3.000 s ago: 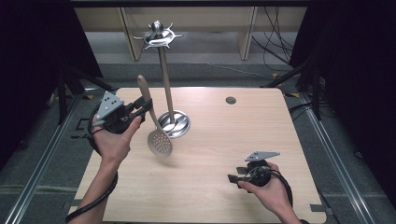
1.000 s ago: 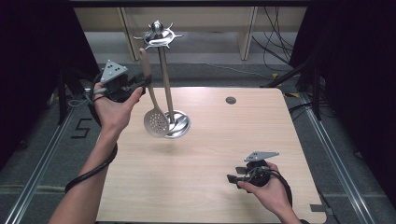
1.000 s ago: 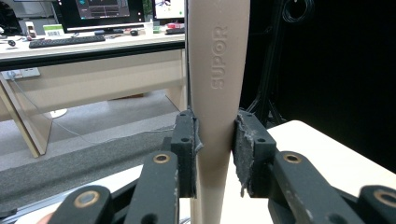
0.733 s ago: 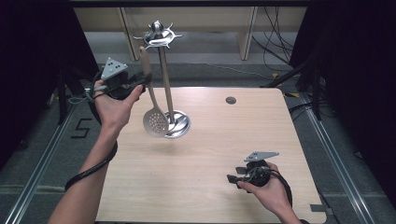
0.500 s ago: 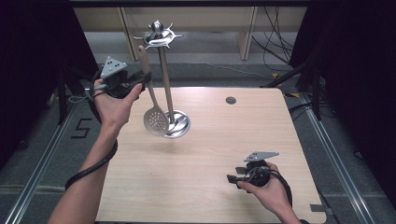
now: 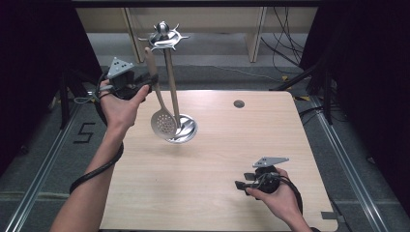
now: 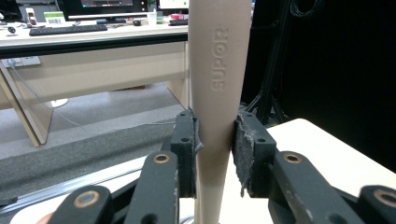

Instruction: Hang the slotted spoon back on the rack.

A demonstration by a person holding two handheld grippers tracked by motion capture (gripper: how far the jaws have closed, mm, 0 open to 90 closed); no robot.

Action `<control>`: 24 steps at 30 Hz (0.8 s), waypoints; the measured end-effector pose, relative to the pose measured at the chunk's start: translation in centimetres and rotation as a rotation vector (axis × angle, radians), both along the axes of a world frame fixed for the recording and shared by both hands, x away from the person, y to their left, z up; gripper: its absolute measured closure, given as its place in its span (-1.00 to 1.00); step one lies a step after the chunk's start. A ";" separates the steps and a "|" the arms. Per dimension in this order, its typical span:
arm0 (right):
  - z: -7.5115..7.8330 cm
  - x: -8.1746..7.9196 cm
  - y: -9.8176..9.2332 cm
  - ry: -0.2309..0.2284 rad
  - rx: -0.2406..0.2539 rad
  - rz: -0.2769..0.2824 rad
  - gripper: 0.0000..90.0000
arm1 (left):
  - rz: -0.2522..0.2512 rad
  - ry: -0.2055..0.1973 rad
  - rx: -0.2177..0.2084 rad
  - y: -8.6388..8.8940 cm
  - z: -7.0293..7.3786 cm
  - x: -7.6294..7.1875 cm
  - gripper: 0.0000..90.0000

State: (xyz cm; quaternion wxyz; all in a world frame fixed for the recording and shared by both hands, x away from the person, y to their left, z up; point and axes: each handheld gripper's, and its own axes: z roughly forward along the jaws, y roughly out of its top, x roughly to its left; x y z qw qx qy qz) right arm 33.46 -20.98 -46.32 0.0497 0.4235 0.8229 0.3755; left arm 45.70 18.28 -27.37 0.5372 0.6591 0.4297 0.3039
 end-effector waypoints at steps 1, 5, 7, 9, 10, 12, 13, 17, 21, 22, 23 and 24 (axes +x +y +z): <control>0.0 0.0 0.0 0.000 0.000 0.000 0.06 | 0.000 0.002 0.001 0.0 0.0 0.0 0.56; 0.0 0.0 0.0 0.000 0.000 0.001 0.06 | -0.001 0.007 0.003 0.0 0.1 0.2 0.56; 0.0 0.0 0.0 0.003 -0.004 0.005 0.06 | -0.003 0.011 0.005 -0.1 0.1 0.4 0.56; 0.1 0.0 0.0 0.005 -0.004 0.007 0.06 | -0.003 0.015 0.008 -0.2 0.1 0.5 0.56; 0.1 0.0 0.0 0.004 -0.006 0.007 0.06 | -0.003 0.016 0.009 -0.3 0.1 0.6 0.56; 0.1 -0.1 0.0 0.014 -0.001 0.000 0.06 | -0.002 0.006 0.020 -0.2 0.1 0.7 0.56; 0.0 -0.1 0.1 0.008 0.006 -0.003 0.06 | -0.001 0.008 0.017 -0.3 0.1 0.8 0.56; 0.0 0.0 0.0 0.001 -0.001 0.002 0.06 | -0.005 0.024 0.003 -0.5 -0.1 0.8 0.56; 0.0 0.0 0.0 0.005 0.003 0.001 0.06 | -0.008 0.018 -0.007 -0.5 -0.3 0.9 0.55; 0.0 -0.1 0.0 0.004 0.001 -0.001 0.05 | -0.010 0.016 -0.014 -0.5 -0.3 0.9 0.55; 0.0 -0.1 0.0 0.004 0.001 -0.001 0.05 | -0.012 0.014 -0.019 -0.4 -0.3 0.8 0.54; 0.0 -0.1 0.0 0.004 0.002 -0.001 0.05 | -0.013 0.009 -0.028 -0.3 -0.4 0.7 0.44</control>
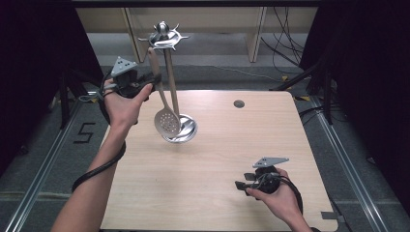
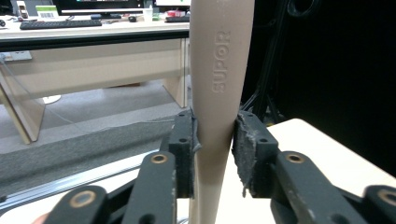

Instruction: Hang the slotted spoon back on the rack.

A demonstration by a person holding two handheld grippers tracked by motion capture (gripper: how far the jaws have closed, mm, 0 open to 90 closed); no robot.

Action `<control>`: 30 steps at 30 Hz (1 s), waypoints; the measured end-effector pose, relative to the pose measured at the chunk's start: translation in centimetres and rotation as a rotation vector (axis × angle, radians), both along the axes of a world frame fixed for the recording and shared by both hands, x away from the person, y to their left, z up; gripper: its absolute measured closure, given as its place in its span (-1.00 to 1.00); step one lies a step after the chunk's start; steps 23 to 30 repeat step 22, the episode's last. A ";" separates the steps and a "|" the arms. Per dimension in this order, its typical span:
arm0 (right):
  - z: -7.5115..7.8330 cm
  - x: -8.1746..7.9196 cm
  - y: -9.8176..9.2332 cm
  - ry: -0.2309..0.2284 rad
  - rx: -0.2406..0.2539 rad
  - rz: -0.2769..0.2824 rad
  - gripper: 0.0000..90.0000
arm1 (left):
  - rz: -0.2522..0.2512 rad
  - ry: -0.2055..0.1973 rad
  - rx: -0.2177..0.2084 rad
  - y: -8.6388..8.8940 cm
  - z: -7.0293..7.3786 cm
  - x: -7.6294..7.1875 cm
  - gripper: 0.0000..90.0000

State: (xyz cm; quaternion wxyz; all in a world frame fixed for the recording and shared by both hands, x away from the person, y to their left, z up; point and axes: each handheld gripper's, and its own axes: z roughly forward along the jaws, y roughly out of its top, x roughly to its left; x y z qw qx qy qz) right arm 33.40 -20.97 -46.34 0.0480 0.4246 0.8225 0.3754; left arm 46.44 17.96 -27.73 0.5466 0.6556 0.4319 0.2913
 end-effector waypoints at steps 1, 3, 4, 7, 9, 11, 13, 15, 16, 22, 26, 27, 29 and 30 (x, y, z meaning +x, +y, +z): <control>0.0 0.0 0.0 -0.001 0.000 0.000 0.05 | 0.004 -0.009 -0.005 0.2 -0.1 -0.3 0.37; 0.0 0.0 0.0 -0.002 0.000 -0.001 0.05 | 0.009 -0.018 -0.010 0.4 -0.2 -0.5 0.30; 0.0 0.0 -0.1 -0.006 0.001 0.002 0.05 | 0.013 -0.023 -0.006 0.7 -0.3 -0.8 0.23; 0.1 0.0 -0.2 0.004 0.006 0.010 0.05 | 0.018 -0.039 0.011 1.2 -0.9 -1.9 0.10; 0.1 0.0 -0.1 0.002 -0.002 0.003 0.05 | 0.017 -0.044 0.027 1.6 -1.7 -2.8 0.00; 0.1 0.0 -0.1 0.000 0.000 0.010 0.05 | 0.005 -0.046 0.048 1.9 -3.0 -4.0 -0.11; 0.1 0.0 -0.1 -0.008 0.000 0.006 0.05 | -0.007 -0.026 0.064 2.7 -5.7 -6.0 -0.20; 0.2 0.0 -0.2 -0.009 -0.003 0.005 0.05 | -0.009 -0.012 0.072 3.2 -7.3 -7.1 -0.21; 0.1 -0.2 -0.2 -0.002 0.004 -0.010 0.05 | -0.001 0.022 0.074 4.0 -10.3 -8.9 -0.21; 0.0 0.0 -0.3 0.002 0.001 -0.009 0.05 | 0.024 0.103 0.065 5.3 -18.2 -13.3 -0.10; 0.0 0.0 -0.3 0.002 0.001 -0.009 0.05 | 0.024 0.103 0.065 5.3 -18.2 -13.3 -0.10; 0.0 0.0 -0.3 0.002 0.001 -0.009 0.05 | 0.024 0.103 0.065 5.3 -18.2 -13.3 -0.10; 0.0 0.0 -0.3 0.002 0.001 -0.009 0.05 | 0.024 0.103 0.065 5.3 -18.2 -13.3 -0.10; 0.0 0.0 -0.3 0.002 0.001 -0.009 0.05 | 0.024 0.103 0.065 5.3 -18.2 -13.3 -0.10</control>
